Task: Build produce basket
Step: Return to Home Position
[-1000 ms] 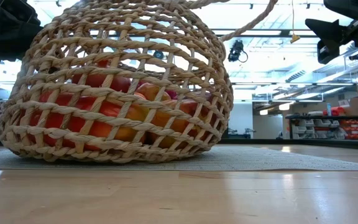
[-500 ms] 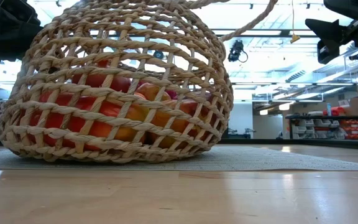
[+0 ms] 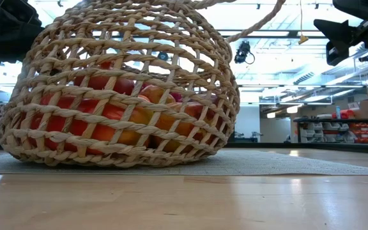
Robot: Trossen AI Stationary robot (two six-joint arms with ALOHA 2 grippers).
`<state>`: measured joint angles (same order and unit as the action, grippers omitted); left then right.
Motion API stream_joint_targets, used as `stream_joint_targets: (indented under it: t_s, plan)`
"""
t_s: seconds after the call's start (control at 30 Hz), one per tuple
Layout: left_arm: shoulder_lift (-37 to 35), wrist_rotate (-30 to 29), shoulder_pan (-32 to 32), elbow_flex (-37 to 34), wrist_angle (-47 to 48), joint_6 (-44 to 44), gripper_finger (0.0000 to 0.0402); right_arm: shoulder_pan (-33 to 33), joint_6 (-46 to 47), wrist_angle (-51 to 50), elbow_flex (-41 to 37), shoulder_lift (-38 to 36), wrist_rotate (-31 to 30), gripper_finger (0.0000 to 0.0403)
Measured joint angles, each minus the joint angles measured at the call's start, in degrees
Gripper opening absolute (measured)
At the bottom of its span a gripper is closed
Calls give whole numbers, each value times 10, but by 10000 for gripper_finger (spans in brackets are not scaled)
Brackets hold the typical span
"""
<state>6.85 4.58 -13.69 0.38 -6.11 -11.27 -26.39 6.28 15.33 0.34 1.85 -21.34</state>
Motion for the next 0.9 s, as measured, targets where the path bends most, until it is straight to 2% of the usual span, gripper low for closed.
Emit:
stream_joint_targets:
  t_s: [0.9]
  plan:
    - [0, 0, 0, 0, 0, 0, 36, 0, 0, 0, 0, 0, 0, 197]
